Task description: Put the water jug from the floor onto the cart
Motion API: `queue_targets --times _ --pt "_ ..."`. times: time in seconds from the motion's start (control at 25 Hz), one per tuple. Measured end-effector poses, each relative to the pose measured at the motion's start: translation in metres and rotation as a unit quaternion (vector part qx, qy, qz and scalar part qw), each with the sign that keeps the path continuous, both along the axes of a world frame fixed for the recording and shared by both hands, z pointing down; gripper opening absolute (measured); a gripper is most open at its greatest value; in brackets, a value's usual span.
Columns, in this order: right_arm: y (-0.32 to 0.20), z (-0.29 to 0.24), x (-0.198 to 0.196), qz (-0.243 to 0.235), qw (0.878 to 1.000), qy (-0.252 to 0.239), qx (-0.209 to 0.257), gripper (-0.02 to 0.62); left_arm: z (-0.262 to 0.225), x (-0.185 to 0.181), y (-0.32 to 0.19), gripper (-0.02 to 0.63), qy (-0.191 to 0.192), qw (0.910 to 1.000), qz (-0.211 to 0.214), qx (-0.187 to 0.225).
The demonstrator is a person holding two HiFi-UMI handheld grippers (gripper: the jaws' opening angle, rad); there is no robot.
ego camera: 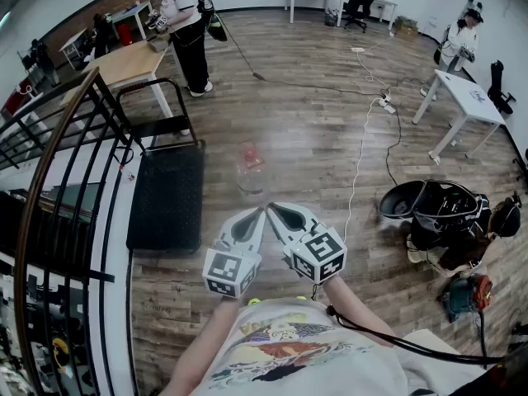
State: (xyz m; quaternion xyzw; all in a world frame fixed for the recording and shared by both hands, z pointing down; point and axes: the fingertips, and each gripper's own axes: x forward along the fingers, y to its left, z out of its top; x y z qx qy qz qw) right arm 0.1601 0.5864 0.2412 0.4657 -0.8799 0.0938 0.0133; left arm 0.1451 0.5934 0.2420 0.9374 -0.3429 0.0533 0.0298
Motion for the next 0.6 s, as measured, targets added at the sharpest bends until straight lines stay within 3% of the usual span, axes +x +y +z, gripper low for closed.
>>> queue_targets --times 0.6 --pt "-0.0063 -0.0042 -0.0101 0.002 1.000 0.012 0.004 0.026 -0.0036 -0.0102 -0.0063 0.014 0.007 1.0000 -0.002 -0.004"
